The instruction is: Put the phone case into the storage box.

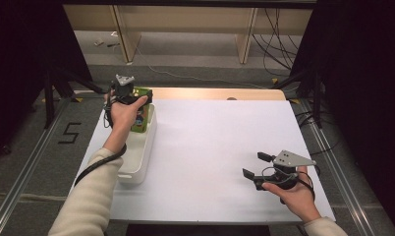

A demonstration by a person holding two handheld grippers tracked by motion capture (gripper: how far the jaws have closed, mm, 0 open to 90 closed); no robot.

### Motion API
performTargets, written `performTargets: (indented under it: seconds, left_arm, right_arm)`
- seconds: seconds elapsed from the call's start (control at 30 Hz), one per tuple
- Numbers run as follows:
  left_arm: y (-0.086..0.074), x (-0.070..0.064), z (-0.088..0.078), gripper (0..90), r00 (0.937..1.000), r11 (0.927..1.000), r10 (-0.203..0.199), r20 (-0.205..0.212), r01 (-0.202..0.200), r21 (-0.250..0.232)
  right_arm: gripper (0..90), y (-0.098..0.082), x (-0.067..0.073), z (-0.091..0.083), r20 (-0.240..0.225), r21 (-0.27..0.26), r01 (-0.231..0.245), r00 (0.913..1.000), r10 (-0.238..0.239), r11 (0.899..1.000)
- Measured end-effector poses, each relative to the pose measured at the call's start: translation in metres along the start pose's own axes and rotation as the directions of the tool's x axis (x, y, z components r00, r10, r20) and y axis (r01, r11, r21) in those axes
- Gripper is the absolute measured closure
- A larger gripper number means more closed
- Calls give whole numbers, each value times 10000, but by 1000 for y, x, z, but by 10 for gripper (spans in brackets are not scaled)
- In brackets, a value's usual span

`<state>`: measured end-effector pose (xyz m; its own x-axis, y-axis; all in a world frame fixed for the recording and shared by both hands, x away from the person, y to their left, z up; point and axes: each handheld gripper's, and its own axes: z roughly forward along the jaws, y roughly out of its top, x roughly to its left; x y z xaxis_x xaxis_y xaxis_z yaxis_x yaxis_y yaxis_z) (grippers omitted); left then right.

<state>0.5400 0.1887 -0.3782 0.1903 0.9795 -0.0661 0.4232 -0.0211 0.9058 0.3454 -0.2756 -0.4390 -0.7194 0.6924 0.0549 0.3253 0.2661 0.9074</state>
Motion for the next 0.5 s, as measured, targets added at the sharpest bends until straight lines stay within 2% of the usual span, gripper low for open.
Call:
performTargets:
  seconds: [0.5]
  left_arm:
    - [-1, 2, 3, 162, 10000, 10000, -16, -55, 17, 67]
  right_arm:
    - [165, 0, 0, 0, -14, 4, -20, 10000, 20, 10000]
